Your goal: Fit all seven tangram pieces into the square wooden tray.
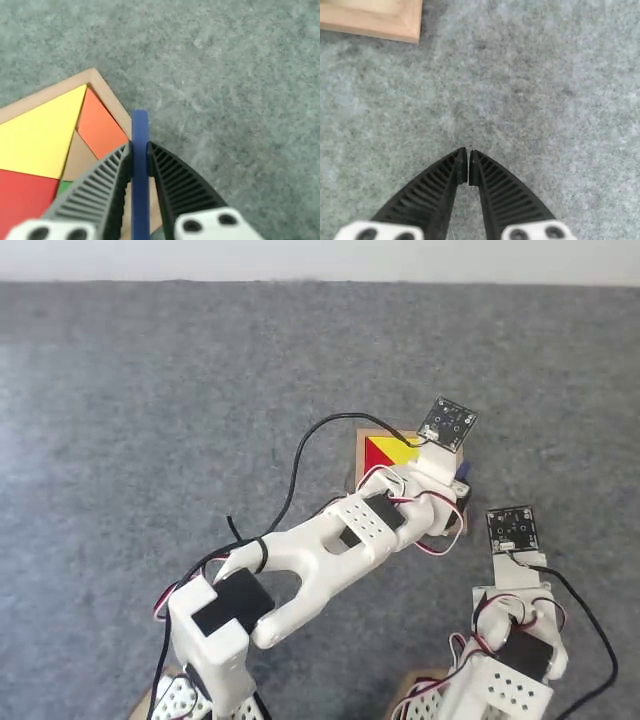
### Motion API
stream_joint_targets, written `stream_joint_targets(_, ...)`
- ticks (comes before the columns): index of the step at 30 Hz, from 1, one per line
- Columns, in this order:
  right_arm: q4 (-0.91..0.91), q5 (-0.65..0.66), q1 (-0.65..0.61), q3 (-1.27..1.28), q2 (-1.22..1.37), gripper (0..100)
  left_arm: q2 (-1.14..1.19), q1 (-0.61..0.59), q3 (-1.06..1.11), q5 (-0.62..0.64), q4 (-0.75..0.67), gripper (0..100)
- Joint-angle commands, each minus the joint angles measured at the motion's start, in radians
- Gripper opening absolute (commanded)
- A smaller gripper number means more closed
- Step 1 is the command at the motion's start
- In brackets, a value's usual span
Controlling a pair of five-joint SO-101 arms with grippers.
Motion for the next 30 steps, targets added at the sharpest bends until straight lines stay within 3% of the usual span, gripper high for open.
stream_joint_targets(1, 0.012, -0.002, -0.007, 0.011, -0.015, 3.0, -0.009, -0.006, -0.008, 0.009, 0.005, 2)
stream_joint_targets(7, 0.012, -0.002, -0.007, 0.011, -0.015, 3.0, -0.011, -0.003, -0.012, 0.028, 0.034, 11)
stream_joint_targets(20, 0.012, -0.002, -0.007, 0.011, -0.015, 3.0, -0.009, -0.054, -0.016, 0.06, 0.035, 11)
stream_joint_targets(26, 0.012, -0.002, -0.007, 0.011, -0.015, 3.0, 0.002, -0.161, -0.048, 0.006, 0.038, 11)
stream_joint_targets(30, 0.012, -0.002, -0.007, 0.011, -0.015, 3.0, 0.043, -0.158, -0.051, 0.002, 0.04, 11)
